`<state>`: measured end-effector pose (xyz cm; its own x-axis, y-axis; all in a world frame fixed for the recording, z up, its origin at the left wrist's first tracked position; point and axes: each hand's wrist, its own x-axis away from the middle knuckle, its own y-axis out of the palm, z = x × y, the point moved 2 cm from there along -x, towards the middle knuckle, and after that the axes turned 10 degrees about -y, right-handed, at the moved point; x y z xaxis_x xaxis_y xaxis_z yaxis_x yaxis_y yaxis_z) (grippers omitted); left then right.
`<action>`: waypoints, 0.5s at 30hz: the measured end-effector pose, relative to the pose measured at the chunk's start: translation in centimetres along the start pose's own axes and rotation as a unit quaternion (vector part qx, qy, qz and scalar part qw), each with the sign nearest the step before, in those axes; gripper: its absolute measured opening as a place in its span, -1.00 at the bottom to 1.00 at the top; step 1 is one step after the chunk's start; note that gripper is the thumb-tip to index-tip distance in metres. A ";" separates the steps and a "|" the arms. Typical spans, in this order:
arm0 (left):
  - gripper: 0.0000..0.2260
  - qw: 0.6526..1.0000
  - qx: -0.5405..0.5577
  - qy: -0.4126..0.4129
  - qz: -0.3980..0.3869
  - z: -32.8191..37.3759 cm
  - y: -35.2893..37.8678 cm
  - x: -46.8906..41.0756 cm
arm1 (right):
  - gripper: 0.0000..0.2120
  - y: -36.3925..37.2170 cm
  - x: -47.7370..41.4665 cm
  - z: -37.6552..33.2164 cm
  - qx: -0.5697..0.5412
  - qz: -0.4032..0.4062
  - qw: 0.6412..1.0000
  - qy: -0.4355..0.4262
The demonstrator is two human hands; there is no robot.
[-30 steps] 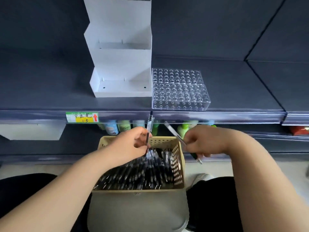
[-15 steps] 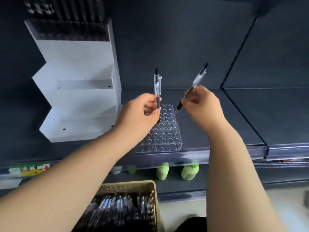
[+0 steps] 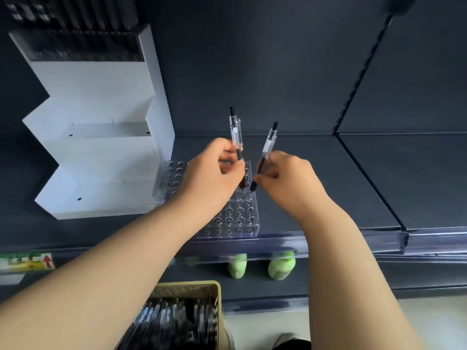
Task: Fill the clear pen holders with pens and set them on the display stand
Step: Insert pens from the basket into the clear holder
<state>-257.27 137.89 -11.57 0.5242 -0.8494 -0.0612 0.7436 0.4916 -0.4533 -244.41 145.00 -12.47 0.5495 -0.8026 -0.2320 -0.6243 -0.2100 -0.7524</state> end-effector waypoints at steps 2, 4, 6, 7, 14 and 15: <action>-0.86 1.000 0.007 0.004 0.016 0.1 0.0 0.2 | -0.94 0.3 0.3 0.1 0.017 -0.012 1.000 -0.005; -0.86 1.000 0.006 0.008 0.023 0.3 -0.2 0.5 | -0.90 0.7 0.3 0.2 0.038 -0.024 0.999 -0.005; -0.86 0.999 -0.019 0.013 0.022 0.6 -0.3 0.7 | -0.87 1.1 0.4 0.3 0.059 -0.042 0.997 -0.003; -0.86 0.999 -0.031 0.016 0.020 0.7 -0.4 0.9 | -0.86 1.2 0.3 0.4 0.071 -0.049 0.996 -0.003; -0.84 0.998 -0.041 0.033 0.020 1.3 -0.7 1.5 | -0.86 1.1 0.2 0.6 0.002 -0.002 1.000 -0.024; -0.84 0.999 -0.040 0.032 0.020 1.3 -0.6 1.6 | -0.86 1.2 0.2 0.5 -0.001 0.000 0.999 -0.032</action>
<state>-256.39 136.49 -10.25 0.5241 -0.8407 -0.1364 0.6857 0.5115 -0.5178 -244.77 144.88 -13.67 0.5840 -0.7653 -0.2707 -0.6253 -0.2114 -0.7512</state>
